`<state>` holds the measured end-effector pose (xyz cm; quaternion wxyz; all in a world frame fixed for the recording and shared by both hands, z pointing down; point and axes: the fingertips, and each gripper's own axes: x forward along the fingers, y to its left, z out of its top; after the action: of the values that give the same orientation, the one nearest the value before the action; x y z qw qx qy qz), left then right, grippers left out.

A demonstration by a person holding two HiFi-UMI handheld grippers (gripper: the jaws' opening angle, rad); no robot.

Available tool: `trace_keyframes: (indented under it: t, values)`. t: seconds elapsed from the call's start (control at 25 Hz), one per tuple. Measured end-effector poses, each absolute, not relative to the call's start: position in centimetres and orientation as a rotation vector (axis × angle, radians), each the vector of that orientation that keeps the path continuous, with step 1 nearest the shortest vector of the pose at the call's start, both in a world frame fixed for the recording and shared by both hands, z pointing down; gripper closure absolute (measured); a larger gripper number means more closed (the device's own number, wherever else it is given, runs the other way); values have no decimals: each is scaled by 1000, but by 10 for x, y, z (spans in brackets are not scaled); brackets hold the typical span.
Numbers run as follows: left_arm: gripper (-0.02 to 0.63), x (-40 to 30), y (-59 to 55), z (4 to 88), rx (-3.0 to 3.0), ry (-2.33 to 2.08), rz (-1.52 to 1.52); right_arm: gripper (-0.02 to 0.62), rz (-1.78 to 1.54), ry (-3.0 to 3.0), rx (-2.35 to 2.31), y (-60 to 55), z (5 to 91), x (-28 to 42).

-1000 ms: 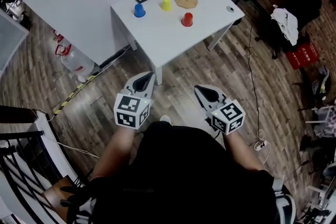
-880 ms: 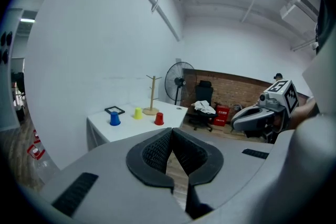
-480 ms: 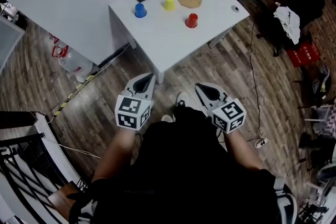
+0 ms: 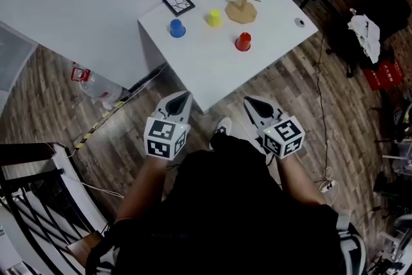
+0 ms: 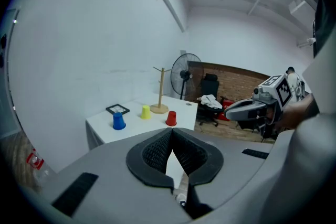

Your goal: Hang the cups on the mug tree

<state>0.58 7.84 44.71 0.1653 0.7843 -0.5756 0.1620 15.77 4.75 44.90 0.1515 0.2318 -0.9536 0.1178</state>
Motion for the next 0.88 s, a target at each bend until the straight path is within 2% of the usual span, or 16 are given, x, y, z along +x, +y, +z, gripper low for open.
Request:
trace_keyframes:
  t: [0.32,0.88]
  values:
    - [589,-15,-6,445,2211,-1647,518,589,291,-2705,701,-50,458,144]
    - [589,-42,-71,460,2145,-1628,649,586,303,-2506,824,-171,529,135]
